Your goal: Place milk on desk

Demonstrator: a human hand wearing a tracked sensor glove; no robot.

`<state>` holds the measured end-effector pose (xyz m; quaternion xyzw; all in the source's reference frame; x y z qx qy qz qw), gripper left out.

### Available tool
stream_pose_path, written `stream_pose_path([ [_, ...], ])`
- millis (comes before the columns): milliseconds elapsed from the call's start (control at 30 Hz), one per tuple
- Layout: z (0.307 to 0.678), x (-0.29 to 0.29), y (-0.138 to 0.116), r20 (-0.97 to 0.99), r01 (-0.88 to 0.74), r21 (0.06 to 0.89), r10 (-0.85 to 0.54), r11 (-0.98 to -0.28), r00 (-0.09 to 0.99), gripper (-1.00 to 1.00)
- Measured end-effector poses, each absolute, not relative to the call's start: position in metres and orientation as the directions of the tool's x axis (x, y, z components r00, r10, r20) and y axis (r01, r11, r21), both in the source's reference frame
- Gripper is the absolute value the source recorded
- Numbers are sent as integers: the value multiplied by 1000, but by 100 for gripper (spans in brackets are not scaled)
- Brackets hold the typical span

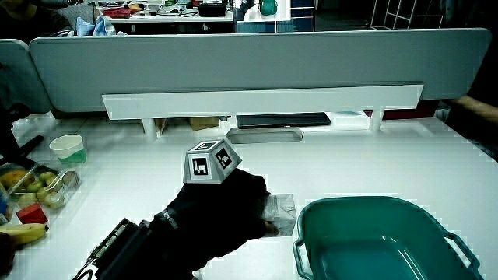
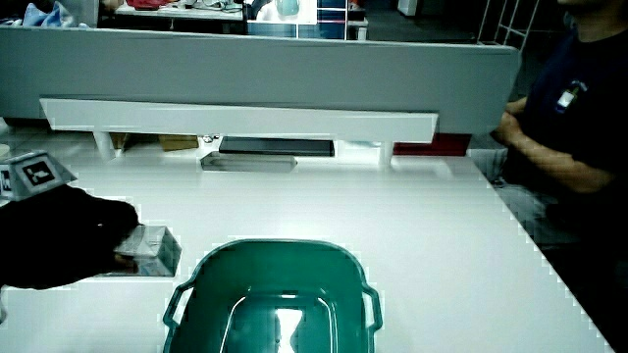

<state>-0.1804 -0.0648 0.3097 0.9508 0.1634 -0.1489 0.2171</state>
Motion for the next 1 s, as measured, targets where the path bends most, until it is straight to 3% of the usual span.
stream_pose_path([
  [467, 348, -211, -74, -344, 271, 466, 109, -842, 933, 0],
  [1000, 408, -234, -86, -368, 229, 580, -1, -781, 930, 0],
])
